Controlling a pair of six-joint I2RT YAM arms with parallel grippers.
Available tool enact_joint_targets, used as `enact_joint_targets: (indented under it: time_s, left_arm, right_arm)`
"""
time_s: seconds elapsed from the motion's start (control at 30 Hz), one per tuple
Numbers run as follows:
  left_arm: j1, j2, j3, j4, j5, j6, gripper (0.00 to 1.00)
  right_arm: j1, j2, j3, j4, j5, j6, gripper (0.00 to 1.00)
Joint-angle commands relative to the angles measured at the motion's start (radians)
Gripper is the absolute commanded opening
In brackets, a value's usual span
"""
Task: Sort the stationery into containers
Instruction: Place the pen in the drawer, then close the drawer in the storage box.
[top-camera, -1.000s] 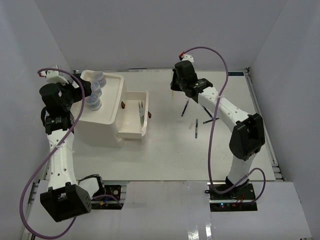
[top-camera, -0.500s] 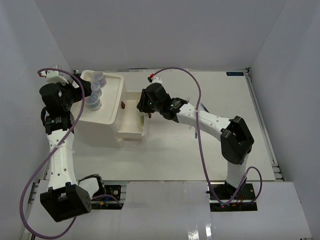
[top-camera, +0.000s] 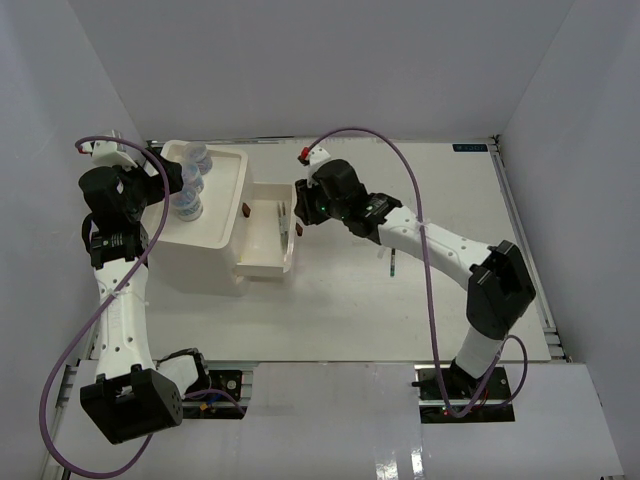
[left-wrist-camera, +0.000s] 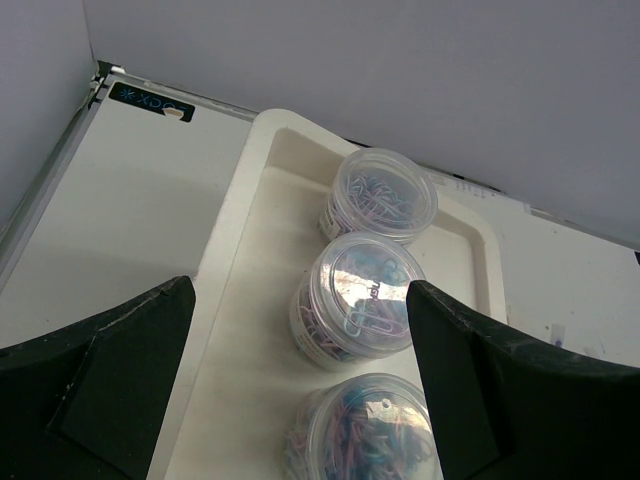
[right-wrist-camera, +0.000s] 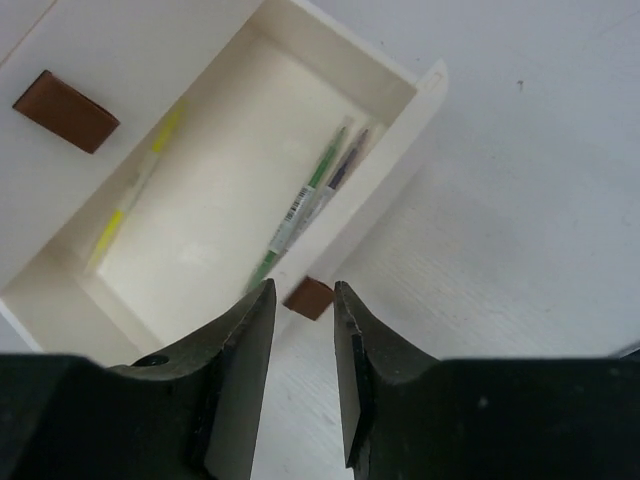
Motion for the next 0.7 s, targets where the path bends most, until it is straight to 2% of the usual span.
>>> enact_joint_targets:
  time_s: [0.0, 0.03, 0.13, 0.23, 0.33, 0.5, 0.67]
  left_arm:
    - [0.006, -0.017, -0.007, 0.007, 0.014, -0.009, 0.98]
    - [0.006, -0.017, -0.008, 0.005, 0.014, -0.009, 0.98]
    - [0.006, -0.015, -0.007, 0.005, 0.013, -0.010, 0.98]
    - [0.006, -0.014, -0.008, 0.005, 0.014, -0.010, 0.98]
    - [0.006, -0.014, -0.008, 0.005, 0.014, -0.010, 0.98]
    - [0.007, -0.008, -0.007, 0.005, 0.023, -0.013, 0.98]
    - [0.006, 0.000, -0.005, 0.010, 0.048, -0.026, 0.98]
  right_arm:
    - [-0.087, -0.073, -0.047, 0.022, -0.201, -0.249, 0.36]
    - [-0.122, -0.077, -0.067, 0.019, -0.290, -0.287, 0.36]
    - [-0.167, -0.060, -0.075, -0.012, -0.411, -0.385, 0.38]
    - [-0.168, 0.005, -0.045, -0.055, -0.476, -0.482, 0.41]
    - [-0.167, 0.071, -0.038, -0.026, -0.560, -0.516, 0.43]
    - [-0.133, 0.183, 0.047, -0.029, -0.593, -0.589, 0.44]
    - [-0.104, 0.225, 0.094, 0.029, -0.617, -0.603, 0.44]
